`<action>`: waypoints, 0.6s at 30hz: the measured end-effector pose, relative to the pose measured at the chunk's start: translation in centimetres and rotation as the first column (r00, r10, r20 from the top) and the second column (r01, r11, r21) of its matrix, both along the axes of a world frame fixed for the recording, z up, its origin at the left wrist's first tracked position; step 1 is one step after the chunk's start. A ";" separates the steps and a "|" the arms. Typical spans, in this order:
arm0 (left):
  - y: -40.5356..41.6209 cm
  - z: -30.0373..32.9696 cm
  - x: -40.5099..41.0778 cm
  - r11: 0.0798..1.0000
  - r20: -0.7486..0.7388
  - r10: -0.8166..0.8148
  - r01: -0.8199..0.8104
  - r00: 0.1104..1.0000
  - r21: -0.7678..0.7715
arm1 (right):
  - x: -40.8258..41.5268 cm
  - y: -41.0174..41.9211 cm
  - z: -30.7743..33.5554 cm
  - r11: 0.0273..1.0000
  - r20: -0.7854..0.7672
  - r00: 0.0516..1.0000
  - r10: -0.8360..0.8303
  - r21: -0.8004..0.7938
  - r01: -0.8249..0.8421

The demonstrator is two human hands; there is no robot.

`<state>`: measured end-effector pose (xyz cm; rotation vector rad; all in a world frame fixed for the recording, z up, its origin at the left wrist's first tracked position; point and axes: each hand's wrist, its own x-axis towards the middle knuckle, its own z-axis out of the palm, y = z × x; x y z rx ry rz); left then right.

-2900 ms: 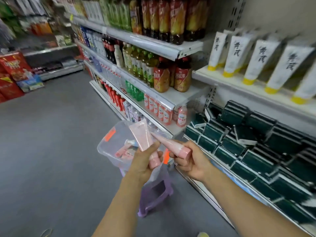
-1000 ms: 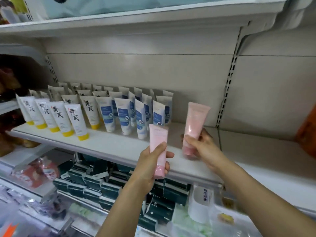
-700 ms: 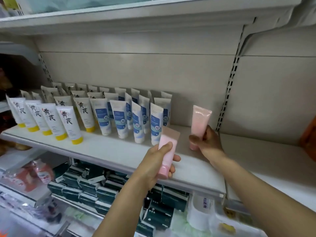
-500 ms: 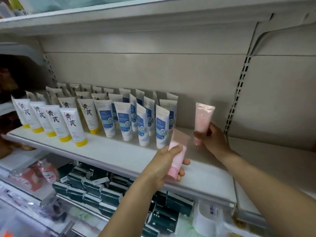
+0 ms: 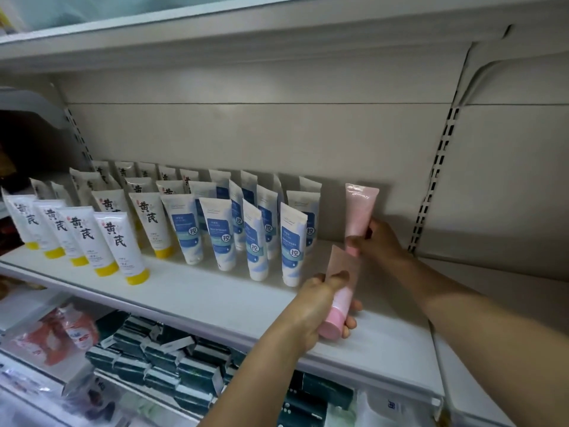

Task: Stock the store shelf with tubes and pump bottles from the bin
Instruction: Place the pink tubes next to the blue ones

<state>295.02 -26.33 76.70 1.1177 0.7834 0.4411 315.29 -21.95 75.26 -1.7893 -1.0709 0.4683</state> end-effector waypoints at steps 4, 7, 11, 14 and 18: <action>0.1 0.1 0.0 1.000 -0.012 -0.001 0.001 1.000 -0.014 | -0.1 0.9 0.2 0.999 0.045 0.999 -0.008 -0.034 0.009; 0.2 0.3 -0.2 1.000 -0.011 -0.003 0.003 1.000 -0.011 | -0.1 1.3 0.1 0.999 0.060 0.998 -0.020 -0.039 0.022; 0.2 0.3 -0.2 1.000 -0.007 0.008 -0.008 1.000 -0.004 | 0.1 1.5 0.1 0.999 0.088 0.996 -0.022 -0.044 0.026; 0.1 0.3 -0.2 1.000 -0.013 0.016 -0.016 1.000 -0.012 | 0.1 1.6 0.2 0.998 0.094 0.995 -0.018 -0.058 0.024; -0.1 0.1 -0.1 1.000 -0.014 0.023 -0.023 1.000 -0.005 | 0.1 1.3 0.4 0.997 0.070 0.997 -0.017 -0.078 0.022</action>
